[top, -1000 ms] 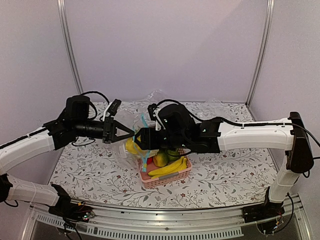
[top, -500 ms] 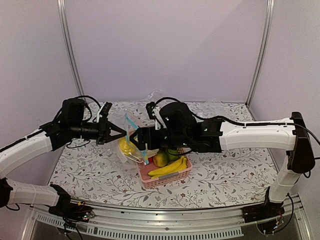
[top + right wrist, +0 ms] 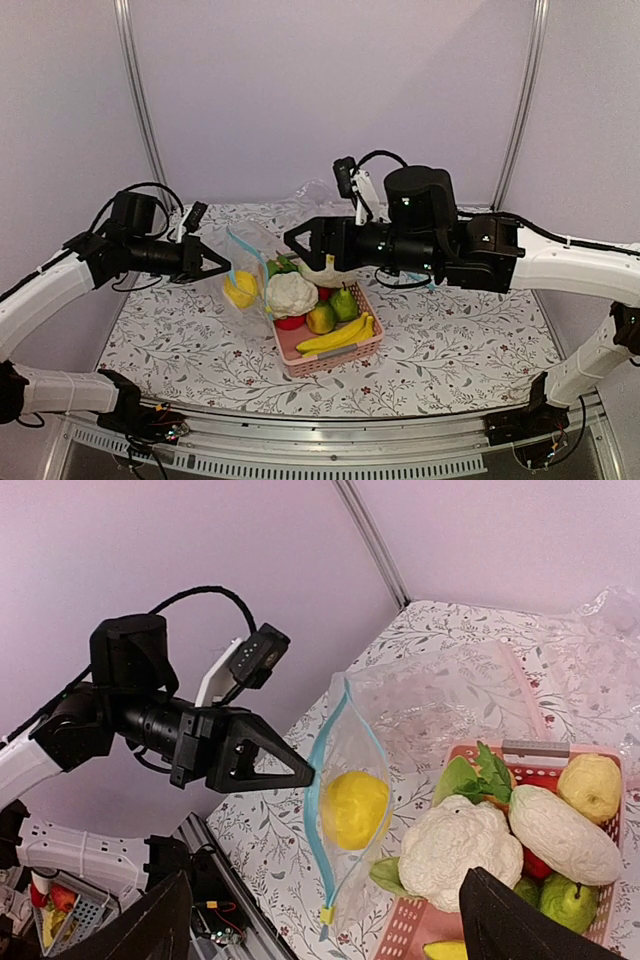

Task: Place the food in the zip-top bag and seal the zipper
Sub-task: Place the fake fruit in the zipper food storage bag, then pick up the fake fruit from the bin, then place the fake fruit in the zipper food storage bag.

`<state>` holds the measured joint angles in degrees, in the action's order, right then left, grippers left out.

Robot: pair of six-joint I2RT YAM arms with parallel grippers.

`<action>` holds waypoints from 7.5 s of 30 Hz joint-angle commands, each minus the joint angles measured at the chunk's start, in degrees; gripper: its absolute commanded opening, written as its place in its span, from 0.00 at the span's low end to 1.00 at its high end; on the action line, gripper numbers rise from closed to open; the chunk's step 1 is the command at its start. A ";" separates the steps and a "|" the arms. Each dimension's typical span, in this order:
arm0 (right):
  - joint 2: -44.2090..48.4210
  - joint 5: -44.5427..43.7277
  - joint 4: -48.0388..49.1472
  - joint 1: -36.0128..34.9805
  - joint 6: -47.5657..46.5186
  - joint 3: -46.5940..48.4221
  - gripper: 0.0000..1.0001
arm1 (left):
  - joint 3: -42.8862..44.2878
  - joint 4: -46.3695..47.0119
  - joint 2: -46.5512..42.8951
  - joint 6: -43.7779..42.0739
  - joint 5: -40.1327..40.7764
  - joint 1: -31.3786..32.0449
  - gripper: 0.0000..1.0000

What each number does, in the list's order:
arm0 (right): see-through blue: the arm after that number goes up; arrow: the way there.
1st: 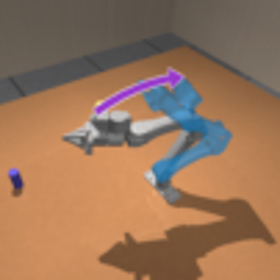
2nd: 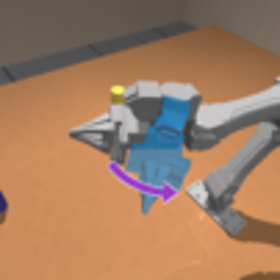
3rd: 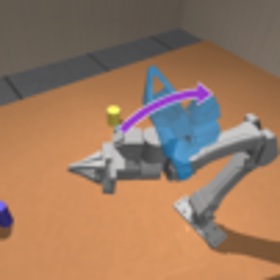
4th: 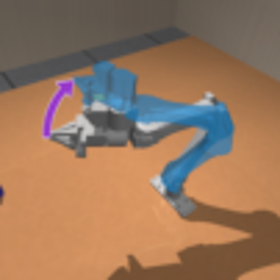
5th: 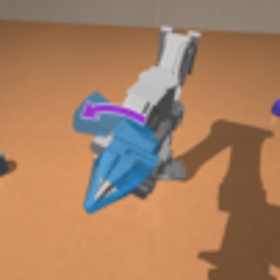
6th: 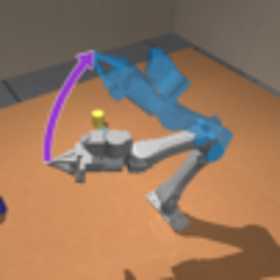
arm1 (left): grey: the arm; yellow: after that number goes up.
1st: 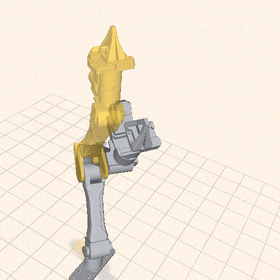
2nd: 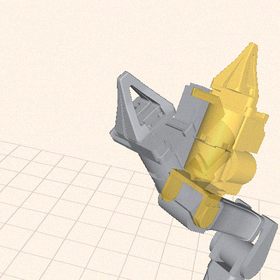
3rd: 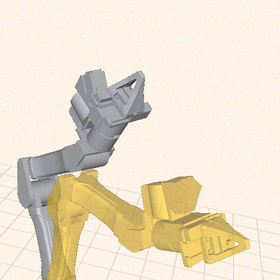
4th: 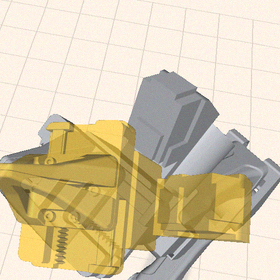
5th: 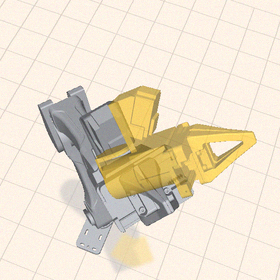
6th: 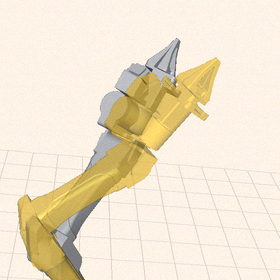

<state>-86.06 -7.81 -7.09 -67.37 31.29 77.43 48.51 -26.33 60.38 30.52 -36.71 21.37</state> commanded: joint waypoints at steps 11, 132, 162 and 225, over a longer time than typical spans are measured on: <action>0.60 -10.25 -21.98 1.81 2.23 -5.40 0.88 | 5.51 -14.02 -1.40 -12.41 -9.44 -10.79 0.00; -2.28 -17.89 -23.99 -0.30 2.53 -0.35 0.45 | 4.02 -16.72 -2.13 -10.29 -5.56 -12.52 0.00; -11.99 -1.13 -2.73 -4.12 -3.26 12.10 0.45 | 2.21 -9.86 1.35 -4.36 -7.00 2.01 0.00; -23.12 -7.39 -7.86 -4.16 1.16 13.81 0.45 | -0.23 -0.96 -0.71 -0.18 -10.93 2.14 0.00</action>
<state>-107.44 -15.51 -13.67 -71.29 33.43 89.49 48.36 -29.19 60.27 29.95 -46.06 22.79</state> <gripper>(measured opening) 0.444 0.004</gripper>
